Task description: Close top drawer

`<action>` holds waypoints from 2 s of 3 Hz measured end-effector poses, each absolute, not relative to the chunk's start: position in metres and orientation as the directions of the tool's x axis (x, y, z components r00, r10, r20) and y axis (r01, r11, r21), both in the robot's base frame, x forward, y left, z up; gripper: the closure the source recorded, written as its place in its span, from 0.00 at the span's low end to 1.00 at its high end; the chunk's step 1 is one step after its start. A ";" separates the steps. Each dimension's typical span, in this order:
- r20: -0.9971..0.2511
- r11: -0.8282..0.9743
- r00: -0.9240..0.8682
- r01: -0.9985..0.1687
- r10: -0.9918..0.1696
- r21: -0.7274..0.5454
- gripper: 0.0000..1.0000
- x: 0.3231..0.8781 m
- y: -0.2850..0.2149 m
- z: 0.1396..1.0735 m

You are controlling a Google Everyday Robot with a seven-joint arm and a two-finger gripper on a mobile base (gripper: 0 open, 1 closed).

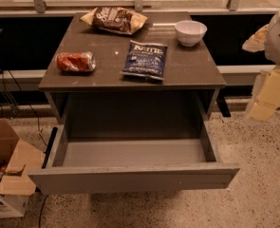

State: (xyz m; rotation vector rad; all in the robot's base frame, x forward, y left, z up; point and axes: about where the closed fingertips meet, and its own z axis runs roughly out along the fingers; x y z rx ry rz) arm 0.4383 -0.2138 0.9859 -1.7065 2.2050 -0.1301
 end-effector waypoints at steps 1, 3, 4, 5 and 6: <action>-0.240 0.281 -0.219 -0.923 -0.946 -0.265 0.37 0.431 -0.209 0.973; -0.309 0.348 -0.289 -0.924 -0.906 -0.157 0.84 0.407 -0.192 0.876; -0.353 0.411 -0.387 -0.912 -0.852 0.008 1.00 0.402 -0.191 0.785; -0.349 0.406 -0.379 -0.914 -0.857 -0.004 1.00 0.402 -0.190 0.791; -0.320 0.421 -0.409 -0.906 -0.854 0.036 1.00 0.398 -0.190 0.763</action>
Offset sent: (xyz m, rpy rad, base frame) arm -0.0391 0.0198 -0.1051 0.1404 0.0931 -0.0428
